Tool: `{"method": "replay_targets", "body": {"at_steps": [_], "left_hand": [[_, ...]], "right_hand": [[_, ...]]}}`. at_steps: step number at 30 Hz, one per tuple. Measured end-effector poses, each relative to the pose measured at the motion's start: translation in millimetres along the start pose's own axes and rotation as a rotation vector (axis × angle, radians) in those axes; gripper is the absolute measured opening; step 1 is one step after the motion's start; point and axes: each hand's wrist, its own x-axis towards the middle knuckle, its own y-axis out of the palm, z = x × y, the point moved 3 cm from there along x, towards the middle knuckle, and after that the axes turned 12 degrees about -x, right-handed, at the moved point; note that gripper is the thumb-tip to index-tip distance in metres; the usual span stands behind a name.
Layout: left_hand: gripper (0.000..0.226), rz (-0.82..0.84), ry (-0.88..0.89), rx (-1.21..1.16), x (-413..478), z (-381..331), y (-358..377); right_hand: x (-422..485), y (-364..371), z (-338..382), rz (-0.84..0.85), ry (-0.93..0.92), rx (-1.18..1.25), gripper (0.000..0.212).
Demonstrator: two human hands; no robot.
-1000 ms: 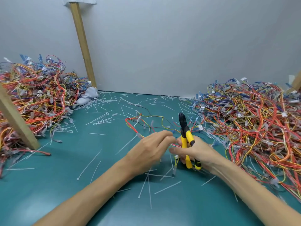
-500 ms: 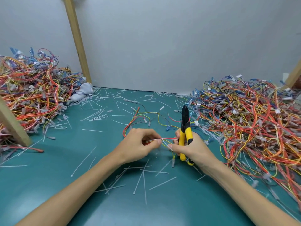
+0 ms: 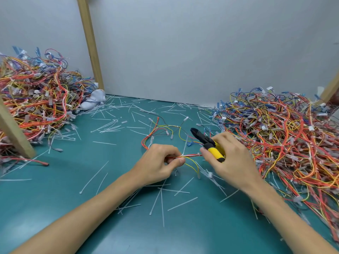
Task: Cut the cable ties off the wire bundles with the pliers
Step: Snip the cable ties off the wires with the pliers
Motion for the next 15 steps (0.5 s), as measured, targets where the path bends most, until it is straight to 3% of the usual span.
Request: {"method": "replay_targets", "body": {"at_steps": [3,5,9,15], "left_hand": [[0.018,0.003,-0.010,0.017,-1.2,2.8,-2.0],[0.019,0.010,-0.010,0.041,-1.7,3.4,-3.3],[0.020,0.033,-0.005,0.089,-1.6,3.6,-5.6],[0.016,0.069,0.019,0.135,-2.3,0.7,-5.4]], "right_hand": [[0.1,-1.8,-14.5,0.108,-0.130,-0.276,0.051],[-2.7,2.0,-18.8,0.149,-0.193,-0.326,0.059],[-7.0,8.4,-11.2,0.068,-0.317,-0.359,0.055],[-6.7,9.4,-7.0,0.036,-0.353,-0.389,0.050]]}}
